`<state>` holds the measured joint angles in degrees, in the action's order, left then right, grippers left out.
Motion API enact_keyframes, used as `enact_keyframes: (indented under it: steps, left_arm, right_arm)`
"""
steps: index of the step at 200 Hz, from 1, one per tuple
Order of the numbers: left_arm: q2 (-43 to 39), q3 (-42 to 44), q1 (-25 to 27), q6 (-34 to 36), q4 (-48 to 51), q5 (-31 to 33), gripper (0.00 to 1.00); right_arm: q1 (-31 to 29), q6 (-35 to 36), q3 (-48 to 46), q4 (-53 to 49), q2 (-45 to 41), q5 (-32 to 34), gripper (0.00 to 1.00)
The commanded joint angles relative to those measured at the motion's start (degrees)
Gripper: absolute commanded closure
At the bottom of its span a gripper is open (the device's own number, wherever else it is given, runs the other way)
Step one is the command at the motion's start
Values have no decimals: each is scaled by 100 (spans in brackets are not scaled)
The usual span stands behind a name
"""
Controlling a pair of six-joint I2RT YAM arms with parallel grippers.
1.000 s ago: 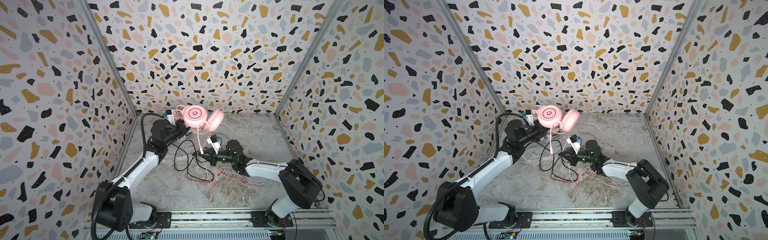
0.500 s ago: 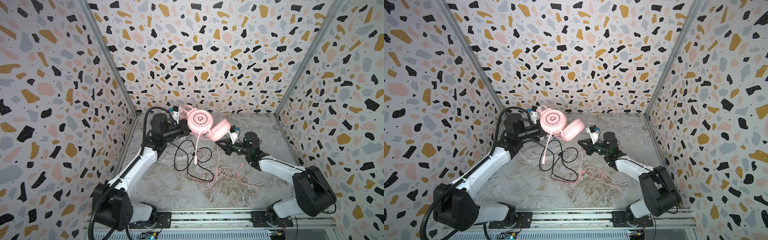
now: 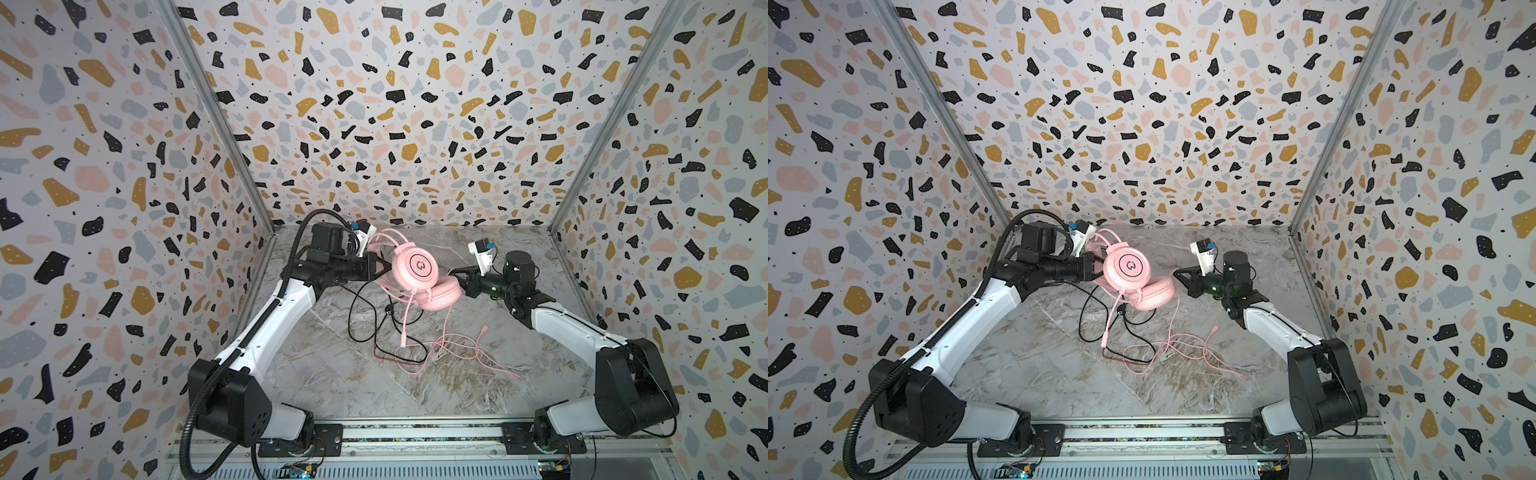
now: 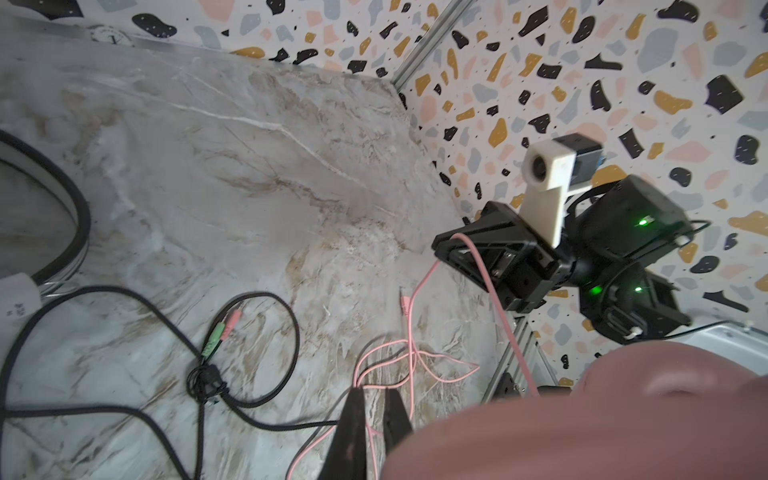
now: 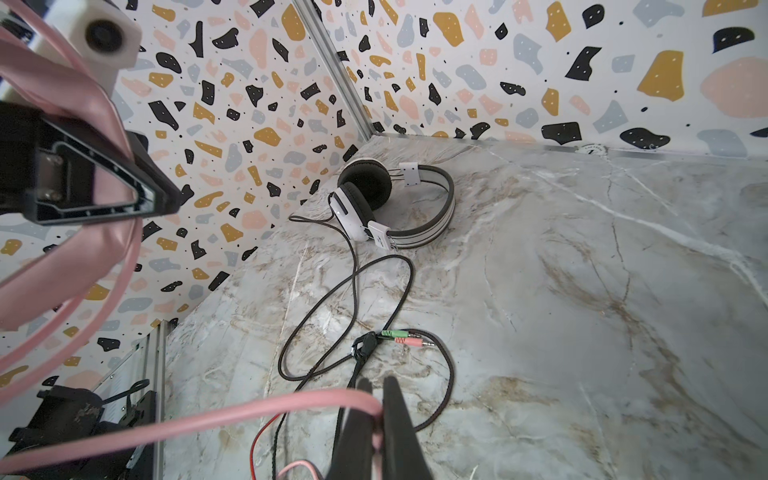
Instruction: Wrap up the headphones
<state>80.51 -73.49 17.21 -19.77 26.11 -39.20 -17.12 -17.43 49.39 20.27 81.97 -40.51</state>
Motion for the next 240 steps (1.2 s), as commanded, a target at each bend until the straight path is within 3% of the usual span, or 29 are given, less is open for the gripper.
enact_keyframes:
  steps: [1, 46, 86, 109, 139, 179, 201, 214, 240]
  left_arm:
    - [-133, -395, 89, 437, 510, 525, 100]
    - [-540, -198, 72, -36, -209, 2454, 100]
    - [-1094, 374, -193, -931, -1329, 4019, 100]
    - [-1145, 227, -201, -792, -1175, 5009, 100]
    - [-958, 79, -82, -582, -873, 5580, 100]
    - [-650, -126, 549, 56, -433, 6828, 100]
    - [-497, -144, 838, 343, -355, 7389, 100]
    - [-388, -173, 973, 524, -317, 7478, 100]
    - [-216, -224, 1345, 1021, -303, 7077, 100]
  right_arm:
    - [110, 118, 388, -444, -54, 268, 100]
    - [104, -197, 305, -490, -585, -319, 100]
    - [99, -170, 149, -902, -1368, -163, 100]
    - [93, 5, 195, -1258, -1617, -47, 100]
    - [-135, 372, 472, -1952, -1792, 411, 100]
    - [-1117, 1173, 1512, -3312, -1675, 1525, 100]
    - [-1410, 1320, 1987, -3725, -1635, 1709, 100]
    - [-1467, 1356, 2163, -3770, -1643, 1717, 100]
    - [-1467, 1508, 2493, -3792, -1492, 1977, 100]
